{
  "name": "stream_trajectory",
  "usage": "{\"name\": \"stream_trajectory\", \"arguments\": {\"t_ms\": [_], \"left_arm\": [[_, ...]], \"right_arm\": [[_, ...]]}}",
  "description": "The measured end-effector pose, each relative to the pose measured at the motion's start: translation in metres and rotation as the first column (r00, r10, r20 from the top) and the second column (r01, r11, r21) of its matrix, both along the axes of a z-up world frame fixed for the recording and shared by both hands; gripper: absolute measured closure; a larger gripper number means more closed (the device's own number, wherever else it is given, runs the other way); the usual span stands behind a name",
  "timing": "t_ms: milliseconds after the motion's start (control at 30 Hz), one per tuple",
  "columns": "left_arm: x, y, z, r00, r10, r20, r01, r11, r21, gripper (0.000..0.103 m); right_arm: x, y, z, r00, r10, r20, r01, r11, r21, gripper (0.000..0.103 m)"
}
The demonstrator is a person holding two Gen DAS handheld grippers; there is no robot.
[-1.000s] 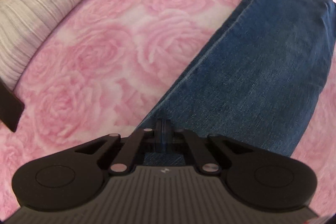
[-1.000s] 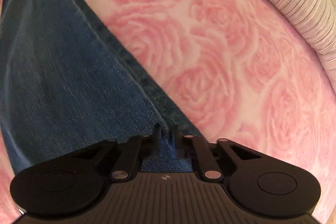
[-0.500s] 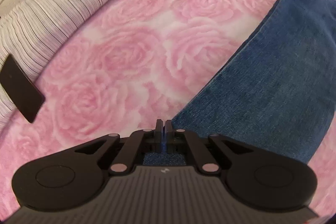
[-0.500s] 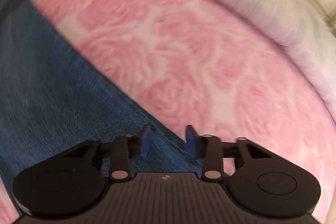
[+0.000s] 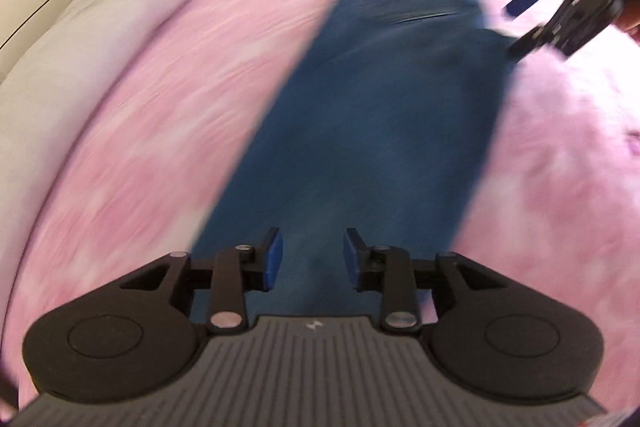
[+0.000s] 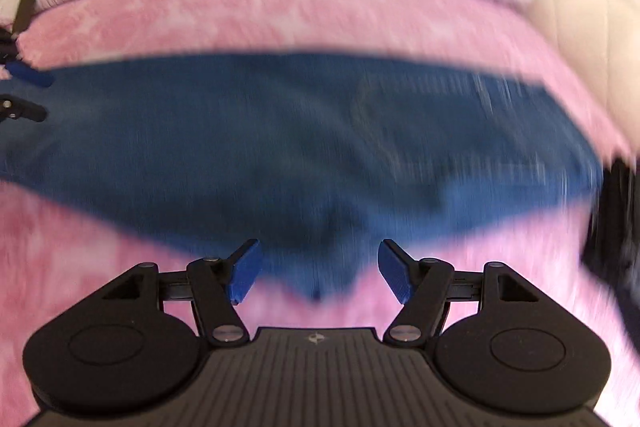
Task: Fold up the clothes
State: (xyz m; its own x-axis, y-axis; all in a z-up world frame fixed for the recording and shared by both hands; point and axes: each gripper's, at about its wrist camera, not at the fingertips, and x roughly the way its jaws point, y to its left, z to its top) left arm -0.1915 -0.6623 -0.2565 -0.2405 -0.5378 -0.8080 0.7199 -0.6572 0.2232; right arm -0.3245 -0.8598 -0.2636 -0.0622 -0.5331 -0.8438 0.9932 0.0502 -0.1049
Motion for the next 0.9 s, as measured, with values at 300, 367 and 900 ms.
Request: {"name": "stream_trajectory", "arguments": {"t_ms": [300, 367, 900], "left_arm": [[-0.129, -0.003, -0.036, 0.943, -0.321, 0.09, 0.323, 0.946, -0.011, 0.063], [-0.144, -0.008, -0.043, 0.938, -0.331, 0.103, 0.334, 0.943, -0.008, 0.063], [-0.129, -0.044, -0.027, 0.965, -0.222, -0.139, 0.242, 0.96, 0.143, 0.091]], "right_arm": [[-0.032, 0.014, -0.022, 0.986, -0.132, 0.1, 0.142, 0.985, -0.097, 0.045], [-0.038, 0.024, -0.017, 0.977, -0.172, 0.128, 0.189, 0.972, -0.137, 0.046], [-0.02, 0.016, -0.033, 0.954, -0.246, 0.173, 0.275, 0.945, -0.175, 0.029]]}}
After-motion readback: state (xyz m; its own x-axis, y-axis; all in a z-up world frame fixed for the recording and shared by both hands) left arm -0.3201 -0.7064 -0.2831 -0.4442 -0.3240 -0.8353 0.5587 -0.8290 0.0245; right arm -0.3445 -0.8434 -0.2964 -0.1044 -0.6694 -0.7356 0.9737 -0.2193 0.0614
